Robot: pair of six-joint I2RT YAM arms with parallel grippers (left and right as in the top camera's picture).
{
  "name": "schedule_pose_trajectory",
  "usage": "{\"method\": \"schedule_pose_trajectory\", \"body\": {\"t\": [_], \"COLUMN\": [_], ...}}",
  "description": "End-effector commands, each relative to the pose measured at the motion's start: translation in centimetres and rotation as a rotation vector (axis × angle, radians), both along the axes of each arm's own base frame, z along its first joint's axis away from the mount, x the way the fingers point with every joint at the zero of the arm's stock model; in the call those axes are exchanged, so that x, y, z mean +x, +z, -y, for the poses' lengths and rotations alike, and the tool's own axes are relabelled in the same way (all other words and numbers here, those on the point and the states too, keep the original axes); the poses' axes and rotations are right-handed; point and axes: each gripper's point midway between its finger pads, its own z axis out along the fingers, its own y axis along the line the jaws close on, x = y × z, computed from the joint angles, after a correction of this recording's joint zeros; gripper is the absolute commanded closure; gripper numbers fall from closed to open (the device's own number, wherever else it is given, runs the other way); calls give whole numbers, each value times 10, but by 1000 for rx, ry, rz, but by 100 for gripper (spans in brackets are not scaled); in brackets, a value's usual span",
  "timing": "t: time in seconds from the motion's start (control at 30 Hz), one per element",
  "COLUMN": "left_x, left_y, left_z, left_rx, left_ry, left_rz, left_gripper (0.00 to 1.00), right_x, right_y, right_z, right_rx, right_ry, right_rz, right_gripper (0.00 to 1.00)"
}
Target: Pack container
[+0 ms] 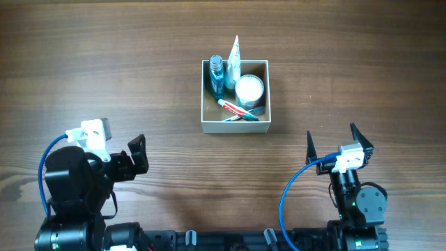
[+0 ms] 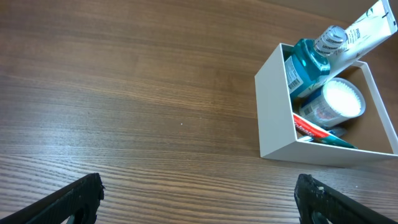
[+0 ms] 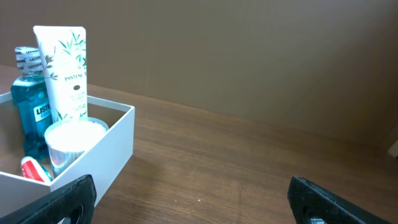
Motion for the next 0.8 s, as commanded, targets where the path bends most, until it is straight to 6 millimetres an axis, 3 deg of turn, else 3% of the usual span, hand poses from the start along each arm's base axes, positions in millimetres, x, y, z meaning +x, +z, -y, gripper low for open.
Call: {"method": "schedule_pose_trajectory", "body": {"t": [0.0, 0.1, 0.23, 0.53, 0.6, 0.77], "left_x": [-2, -7, -29, -50, -48, -48], "left_y": [-2, -6, -7, -60, -88, -126], "left_z": [2, 3, 5, 7, 7, 7], "left_rx": [-21, -22, -12, -2, -9, -18], "left_ry": [-2, -2, -3, -4, -3, -2], "left_rz": [-11, -24, 82, 186, 107, 20], "left_gripper": [0, 0, 0, 0, 0, 0], "right_x": [0, 0, 0, 0, 0, 0], "right_y": [2, 2, 2, 2, 2, 2], "right_z": [2, 2, 2, 2, 2, 2], "right_rx": [-17, -17, -17, -17, -17, -17], "right_ry": [-7, -7, -7, -7, -7, -7], "right_rz": [10, 10, 10, 10, 10, 10], "right_gripper": [0, 0, 0, 0, 0, 0]}}
